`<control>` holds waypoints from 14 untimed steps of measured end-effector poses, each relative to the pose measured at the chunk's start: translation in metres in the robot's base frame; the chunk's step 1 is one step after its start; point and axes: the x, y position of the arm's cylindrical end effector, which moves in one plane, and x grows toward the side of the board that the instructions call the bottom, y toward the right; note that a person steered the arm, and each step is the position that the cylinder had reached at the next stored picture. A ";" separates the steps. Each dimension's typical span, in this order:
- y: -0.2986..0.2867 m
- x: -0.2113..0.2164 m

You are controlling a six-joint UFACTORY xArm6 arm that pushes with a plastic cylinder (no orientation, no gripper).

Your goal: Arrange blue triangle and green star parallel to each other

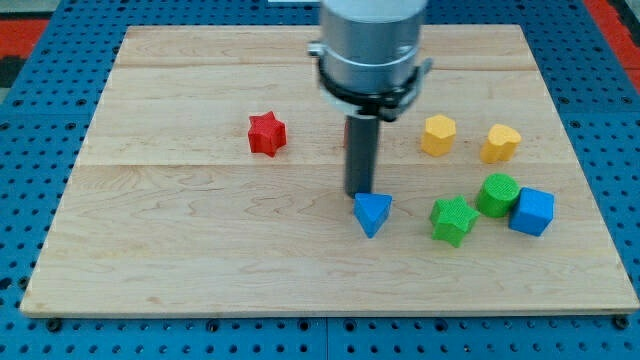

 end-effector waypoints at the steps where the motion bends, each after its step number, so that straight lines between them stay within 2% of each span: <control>1: 0.038 -0.003; 2: 0.063 0.009; 4: -0.008 0.030; 5: 0.049 0.045; 6: 0.016 0.076; 7: -0.027 0.073; 8: -0.044 0.059; 9: 0.003 0.087; 10: 0.092 0.120; 11: 0.136 0.102; 12: 0.143 0.076; 14: 0.093 0.048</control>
